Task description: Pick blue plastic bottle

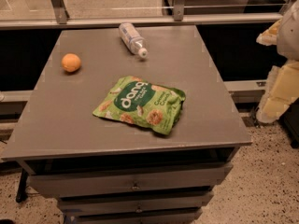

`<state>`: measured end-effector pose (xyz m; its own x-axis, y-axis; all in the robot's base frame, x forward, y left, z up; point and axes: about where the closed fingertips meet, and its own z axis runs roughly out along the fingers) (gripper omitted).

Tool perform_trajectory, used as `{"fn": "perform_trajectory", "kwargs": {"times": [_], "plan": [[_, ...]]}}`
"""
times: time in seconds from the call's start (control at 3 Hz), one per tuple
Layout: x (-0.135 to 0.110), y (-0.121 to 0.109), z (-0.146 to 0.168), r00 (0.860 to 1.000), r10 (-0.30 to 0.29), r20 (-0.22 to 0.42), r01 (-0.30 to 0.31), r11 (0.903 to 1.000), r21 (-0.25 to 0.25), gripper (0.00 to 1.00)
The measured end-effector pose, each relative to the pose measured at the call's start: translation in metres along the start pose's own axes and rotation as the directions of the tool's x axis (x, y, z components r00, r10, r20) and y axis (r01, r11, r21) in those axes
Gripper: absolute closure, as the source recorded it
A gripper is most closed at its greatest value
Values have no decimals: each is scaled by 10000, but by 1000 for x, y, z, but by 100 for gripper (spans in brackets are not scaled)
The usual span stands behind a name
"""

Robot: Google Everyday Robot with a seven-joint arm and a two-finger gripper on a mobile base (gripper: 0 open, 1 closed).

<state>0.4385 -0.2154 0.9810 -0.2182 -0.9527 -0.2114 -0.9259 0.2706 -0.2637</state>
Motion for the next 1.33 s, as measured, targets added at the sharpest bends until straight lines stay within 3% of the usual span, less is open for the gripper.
{"fn": "perform_trajectory", "kwargs": {"times": [0.33, 0.67, 1.0, 1.33], "plan": [[0, 0, 0, 10000, 0, 1, 0, 10000, 0, 0], [-7, -8, 10, 9989, 72, 453, -73, 10000, 24, 0], [-34, -26, 47, 9902, 149, 1390, -128, 9998, -155, 0], [-83, -63, 92, 9590, 437, 2801, -461, 9989, 19, 0]]}}
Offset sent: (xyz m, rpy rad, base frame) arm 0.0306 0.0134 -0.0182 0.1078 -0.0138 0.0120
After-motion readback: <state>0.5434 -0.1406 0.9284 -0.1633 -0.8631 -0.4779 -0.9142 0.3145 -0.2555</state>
